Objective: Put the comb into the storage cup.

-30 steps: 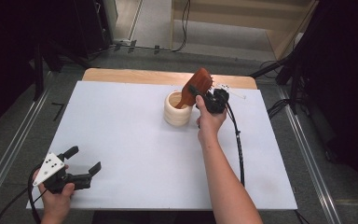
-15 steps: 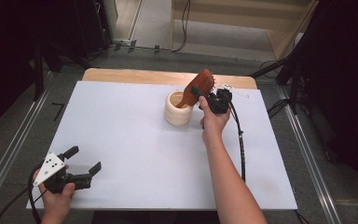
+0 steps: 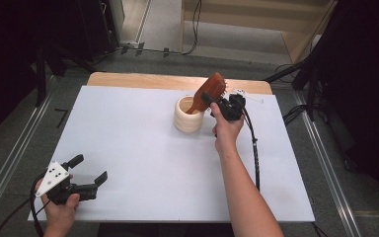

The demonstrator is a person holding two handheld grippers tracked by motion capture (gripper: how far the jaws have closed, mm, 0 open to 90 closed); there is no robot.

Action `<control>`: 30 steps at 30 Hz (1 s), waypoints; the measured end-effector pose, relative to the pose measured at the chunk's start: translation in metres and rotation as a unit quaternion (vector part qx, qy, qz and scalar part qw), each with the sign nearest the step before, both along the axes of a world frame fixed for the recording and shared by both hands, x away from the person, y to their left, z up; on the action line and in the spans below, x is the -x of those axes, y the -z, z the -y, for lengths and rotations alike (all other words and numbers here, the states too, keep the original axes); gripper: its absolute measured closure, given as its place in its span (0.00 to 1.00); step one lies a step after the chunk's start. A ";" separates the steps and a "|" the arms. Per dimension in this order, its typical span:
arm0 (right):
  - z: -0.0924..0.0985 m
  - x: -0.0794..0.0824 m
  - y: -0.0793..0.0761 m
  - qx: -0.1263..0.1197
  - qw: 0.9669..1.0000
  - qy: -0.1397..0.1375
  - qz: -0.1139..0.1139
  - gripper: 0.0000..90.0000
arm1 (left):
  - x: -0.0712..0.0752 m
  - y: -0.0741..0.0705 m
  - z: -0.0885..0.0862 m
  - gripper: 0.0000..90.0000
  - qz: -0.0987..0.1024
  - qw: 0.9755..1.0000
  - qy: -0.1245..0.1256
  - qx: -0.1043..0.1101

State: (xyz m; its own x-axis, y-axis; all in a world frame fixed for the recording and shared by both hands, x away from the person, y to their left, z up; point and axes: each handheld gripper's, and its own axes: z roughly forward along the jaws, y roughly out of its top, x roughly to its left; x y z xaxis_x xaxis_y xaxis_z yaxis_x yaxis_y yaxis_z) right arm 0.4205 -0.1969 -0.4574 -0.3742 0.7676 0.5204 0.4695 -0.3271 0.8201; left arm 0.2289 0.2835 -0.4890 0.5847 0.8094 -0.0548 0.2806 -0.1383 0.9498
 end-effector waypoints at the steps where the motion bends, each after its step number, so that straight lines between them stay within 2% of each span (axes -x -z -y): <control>1: -0.001 0.000 0.000 0.000 1.000 -0.003 0.000 0.37 | 0.000 0.000 0.000 0.00 0.000 1.000 0.000 0.001; 9: -0.003 -0.001 0.002 0.005 1.000 -0.014 -0.005 0.33 | 0.000 0.000 0.000 0.00 0.000 1.000 0.000 -0.001; 13: -0.003 -0.001 0.003 0.011 1.000 -0.018 -0.004 0.28 | 0.000 0.000 0.000 0.00 0.001 1.000 0.001 -0.001; 14: -0.004 -0.001 0.002 0.015 1.000 -0.019 -0.002 0.22 | 0.000 0.000 0.000 0.00 0.001 1.000 0.001 -0.001; 22: -0.004 0.000 -0.002 0.020 0.999 -0.026 0.005 0.09 | 0.000 0.000 0.000 0.00 0.001 1.000 0.000 -0.002; 26: -0.008 0.000 -0.005 0.033 0.999 -0.030 0.004 0.00 | 0.000 0.000 0.001 0.00 0.001 1.000 0.001 -0.002; 27: -0.008 0.000 -0.005 0.033 0.999 -0.030 0.004 0.00 | 0.000 0.000 0.001 0.00 0.001 1.000 0.001 -0.002; 30: -0.012 0.001 -0.006 0.055 0.998 -0.043 0.007 0.00 | 0.000 0.000 0.000 0.00 0.001 1.000 0.001 -0.001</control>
State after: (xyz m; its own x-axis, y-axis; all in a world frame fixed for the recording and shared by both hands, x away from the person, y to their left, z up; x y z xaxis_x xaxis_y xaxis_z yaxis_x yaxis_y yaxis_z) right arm 0.4197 -0.1850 -0.4518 -0.4479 0.7844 0.4290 0.4807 -0.1932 0.8553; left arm 0.2289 0.2831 -0.4890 0.5857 0.8089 -0.0517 0.2789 -0.1412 0.9499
